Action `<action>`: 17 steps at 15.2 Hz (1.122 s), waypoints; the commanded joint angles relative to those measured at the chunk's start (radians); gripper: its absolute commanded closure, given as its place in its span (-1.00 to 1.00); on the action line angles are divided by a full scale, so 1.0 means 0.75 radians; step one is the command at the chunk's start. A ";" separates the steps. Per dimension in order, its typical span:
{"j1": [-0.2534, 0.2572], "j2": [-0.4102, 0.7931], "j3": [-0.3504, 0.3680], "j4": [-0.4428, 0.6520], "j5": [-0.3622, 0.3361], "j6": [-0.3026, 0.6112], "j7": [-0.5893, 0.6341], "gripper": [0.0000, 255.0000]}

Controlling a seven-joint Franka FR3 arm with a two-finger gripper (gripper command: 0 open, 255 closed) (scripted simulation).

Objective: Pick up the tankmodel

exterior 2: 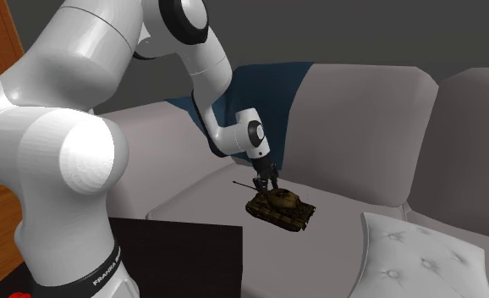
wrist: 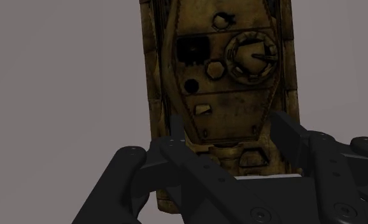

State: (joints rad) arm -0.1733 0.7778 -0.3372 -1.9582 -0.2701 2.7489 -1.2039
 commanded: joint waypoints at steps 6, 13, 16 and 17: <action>0.003 -0.032 -0.003 -0.016 -0.003 -0.016 -0.007 1.00; 0.016 -0.150 -0.016 -0.058 -0.012 -0.088 -0.031 1.00; 0.022 -0.199 -0.022 -0.072 -0.016 -0.121 -0.041 1.00; 0.024 -0.215 -0.024 -0.077 -0.017 -0.132 -0.044 1.00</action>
State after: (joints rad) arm -0.1576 0.6307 -0.3535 -2.0131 -0.2818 2.6591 -1.2347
